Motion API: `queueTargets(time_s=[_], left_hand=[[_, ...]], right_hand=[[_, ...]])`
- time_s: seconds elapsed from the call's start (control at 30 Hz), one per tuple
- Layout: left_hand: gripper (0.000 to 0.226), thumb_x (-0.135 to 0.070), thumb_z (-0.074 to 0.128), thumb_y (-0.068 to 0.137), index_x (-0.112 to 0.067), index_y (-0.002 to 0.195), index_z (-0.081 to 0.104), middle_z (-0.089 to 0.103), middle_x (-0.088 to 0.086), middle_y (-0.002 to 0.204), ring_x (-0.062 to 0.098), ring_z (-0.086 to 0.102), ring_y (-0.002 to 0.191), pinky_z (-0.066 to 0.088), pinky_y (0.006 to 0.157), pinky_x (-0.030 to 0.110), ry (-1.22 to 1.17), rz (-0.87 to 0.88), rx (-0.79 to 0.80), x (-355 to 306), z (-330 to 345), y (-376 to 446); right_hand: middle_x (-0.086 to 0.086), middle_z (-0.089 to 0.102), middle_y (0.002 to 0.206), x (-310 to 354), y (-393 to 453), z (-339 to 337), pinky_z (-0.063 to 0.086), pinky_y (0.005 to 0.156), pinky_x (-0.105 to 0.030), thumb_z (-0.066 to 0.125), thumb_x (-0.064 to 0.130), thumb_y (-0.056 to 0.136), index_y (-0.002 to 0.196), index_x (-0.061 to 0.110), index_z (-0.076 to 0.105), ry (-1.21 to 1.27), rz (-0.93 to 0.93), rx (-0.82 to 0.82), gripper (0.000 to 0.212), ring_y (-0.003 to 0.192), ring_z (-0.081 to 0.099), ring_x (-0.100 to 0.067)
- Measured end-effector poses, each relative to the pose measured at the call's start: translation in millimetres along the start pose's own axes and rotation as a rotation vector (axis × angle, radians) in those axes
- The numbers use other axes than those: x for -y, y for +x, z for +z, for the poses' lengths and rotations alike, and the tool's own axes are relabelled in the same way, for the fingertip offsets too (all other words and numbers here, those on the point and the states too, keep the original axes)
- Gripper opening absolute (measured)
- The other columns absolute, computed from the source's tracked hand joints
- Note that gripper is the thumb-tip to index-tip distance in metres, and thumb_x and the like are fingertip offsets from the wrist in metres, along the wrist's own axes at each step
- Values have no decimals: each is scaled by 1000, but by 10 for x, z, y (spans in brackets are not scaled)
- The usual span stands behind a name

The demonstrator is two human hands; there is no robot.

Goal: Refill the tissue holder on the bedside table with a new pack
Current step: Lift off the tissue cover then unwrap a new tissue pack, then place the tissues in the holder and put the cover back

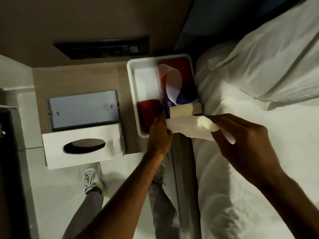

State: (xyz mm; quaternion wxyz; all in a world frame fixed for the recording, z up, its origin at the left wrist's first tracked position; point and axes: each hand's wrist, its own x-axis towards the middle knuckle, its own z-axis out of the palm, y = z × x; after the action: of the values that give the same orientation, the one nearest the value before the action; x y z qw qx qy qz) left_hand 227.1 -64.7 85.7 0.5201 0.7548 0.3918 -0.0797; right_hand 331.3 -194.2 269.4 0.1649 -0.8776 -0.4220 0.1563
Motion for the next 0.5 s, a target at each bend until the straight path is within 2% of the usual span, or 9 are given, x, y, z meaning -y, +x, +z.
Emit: queueTargets(time_s=[0.07,0.1,0.2,0.27,0.3,0.33,0.4,0.43,0.5], left_hand=[[62,-13,64,100,-15,158,41,46,10,160,29,49,146,46,120,47,32,22,21,67,-155,-42],[61,-14,65,99,-16,156,43,47,8,158,26,52,142,49,116,41,51,41,-42,124,-297,-105],[43,-12,69,95,-19,136,61,63,3,135,13,59,121,50,98,22,-35,19,-265,363,-871,-357],[20,-7,61,99,-24,109,67,74,-6,108,12,66,103,52,80,10,-364,-244,-243,477,-1282,-466],[20,-8,54,103,-23,98,66,77,-12,92,11,69,91,53,67,7,-576,-392,-198,551,-1470,-501],[25,-13,45,108,-25,96,63,78,-12,80,8,72,82,55,60,9,-756,-518,-156,621,-1618,-548],[35,-22,29,114,-21,108,63,78,-8,83,6,76,73,60,60,18,-1085,-698,-119,828,-1936,-645],[40,-23,27,115,-17,114,67,76,-2,92,8,77,72,63,62,23,-1225,-728,-88,922,-2088,-675],[56,-37,28,114,-15,105,79,78,7,102,18,81,82,68,72,36,-1468,-620,3,1045,-2346,-665]], right_hand=[[-3,76,114,103,54,-25,42,82,2,55,29,93,124,11,74,137,69,13,39,97,68,-8],[3,75,113,157,88,-33,40,80,6,59,28,96,125,15,73,196,93,12,35,98,63,2],[23,74,109,368,232,-31,45,79,1,67,30,96,123,29,73,471,164,18,28,100,65,6],[17,77,109,582,368,51,53,78,-8,70,30,92,119,33,74,774,219,41,28,103,71,-1],[9,78,112,709,447,131,58,79,-15,72,27,90,119,30,75,971,249,69,29,104,73,-7],[2,78,115,816,510,223,60,81,-21,74,26,88,118,26,75,1155,302,105,30,106,75,-16],[-6,77,120,1056,660,528,62,82,-28,78,27,84,116,24,76,1382,432,178,33,109,74,-23],[-6,76,120,1168,723,717,62,82,-28,79,28,82,116,25,77,1419,488,207,34,110,74,-23],[-3,77,119,1364,811,1113,61,82,-27,79,26,81,113,26,78,1437,578,229,31,109,75,-20]])
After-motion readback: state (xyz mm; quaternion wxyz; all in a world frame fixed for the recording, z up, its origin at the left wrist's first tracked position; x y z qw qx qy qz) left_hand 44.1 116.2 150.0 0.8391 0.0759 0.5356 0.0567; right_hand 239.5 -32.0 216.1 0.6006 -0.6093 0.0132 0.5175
